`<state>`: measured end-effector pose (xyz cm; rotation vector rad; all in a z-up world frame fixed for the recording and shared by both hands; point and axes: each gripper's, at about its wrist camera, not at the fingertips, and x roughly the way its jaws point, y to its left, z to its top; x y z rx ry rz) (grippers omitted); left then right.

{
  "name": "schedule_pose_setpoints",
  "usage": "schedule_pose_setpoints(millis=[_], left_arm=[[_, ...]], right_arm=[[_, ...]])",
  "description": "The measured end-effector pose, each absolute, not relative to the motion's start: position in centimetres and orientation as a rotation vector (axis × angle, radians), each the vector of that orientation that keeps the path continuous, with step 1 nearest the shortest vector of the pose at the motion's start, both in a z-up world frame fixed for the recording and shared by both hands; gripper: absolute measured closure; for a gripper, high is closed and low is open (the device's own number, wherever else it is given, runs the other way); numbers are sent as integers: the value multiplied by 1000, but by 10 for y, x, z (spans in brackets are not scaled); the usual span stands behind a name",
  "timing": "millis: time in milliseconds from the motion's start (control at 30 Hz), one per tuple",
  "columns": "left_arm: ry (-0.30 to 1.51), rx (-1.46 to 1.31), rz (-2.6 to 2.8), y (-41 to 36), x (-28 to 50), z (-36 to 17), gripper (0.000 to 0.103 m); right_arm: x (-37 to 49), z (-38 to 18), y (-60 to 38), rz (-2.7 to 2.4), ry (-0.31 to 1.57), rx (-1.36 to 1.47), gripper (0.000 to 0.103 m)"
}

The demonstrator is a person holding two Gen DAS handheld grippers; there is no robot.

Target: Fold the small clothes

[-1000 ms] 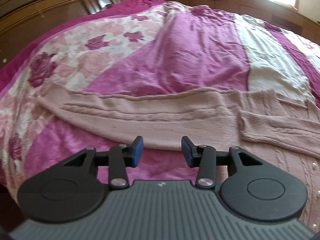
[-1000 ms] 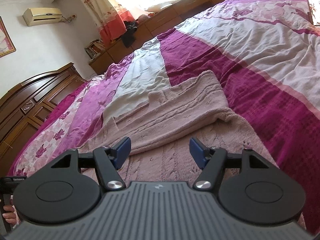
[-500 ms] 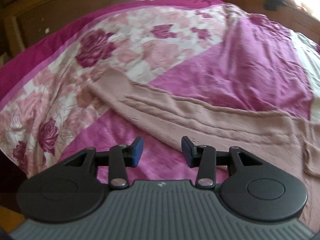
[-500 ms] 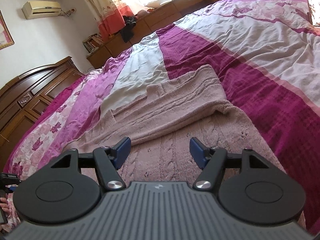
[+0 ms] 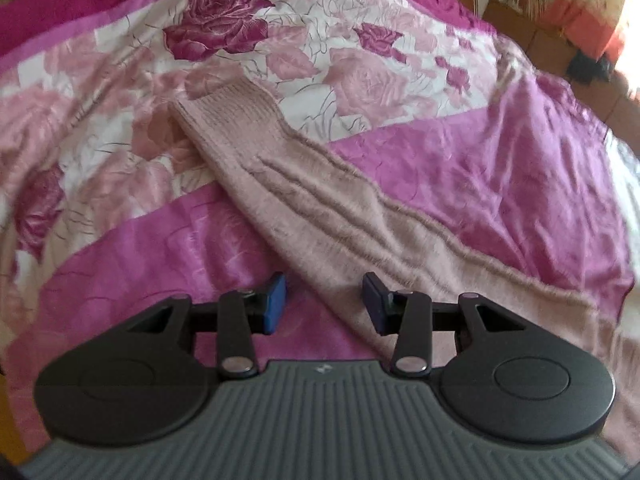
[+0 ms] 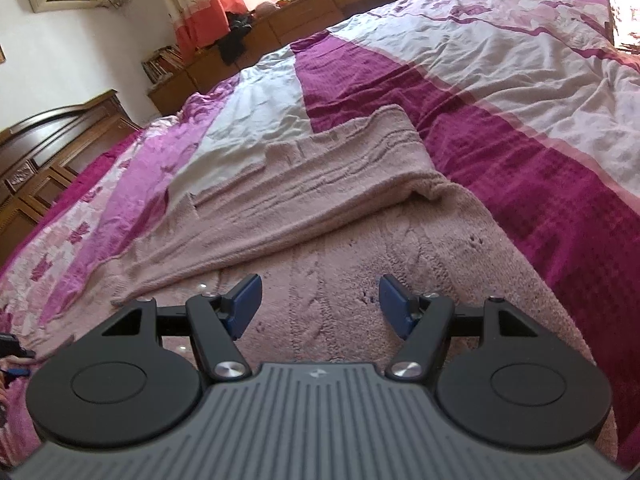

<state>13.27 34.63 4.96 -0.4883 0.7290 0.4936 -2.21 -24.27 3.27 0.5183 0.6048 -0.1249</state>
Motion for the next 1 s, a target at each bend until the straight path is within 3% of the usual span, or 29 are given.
schedule_pose_setpoints(millis=[700,767,833,1000], left_arm=[[701,-355,517,339,162,39,59],[694,-319,514,335,162,39,75],[689,-276,509,331,162,41,86],[632,-290,480,326,151,54,94]], right_arm=[[-12,27,-229,-142,614,426,24],[-12,27,-228,-141,614,426,24],[-12,27,-228,-141,614,426,24],[-13,29,-228,-139,612,433,24]])
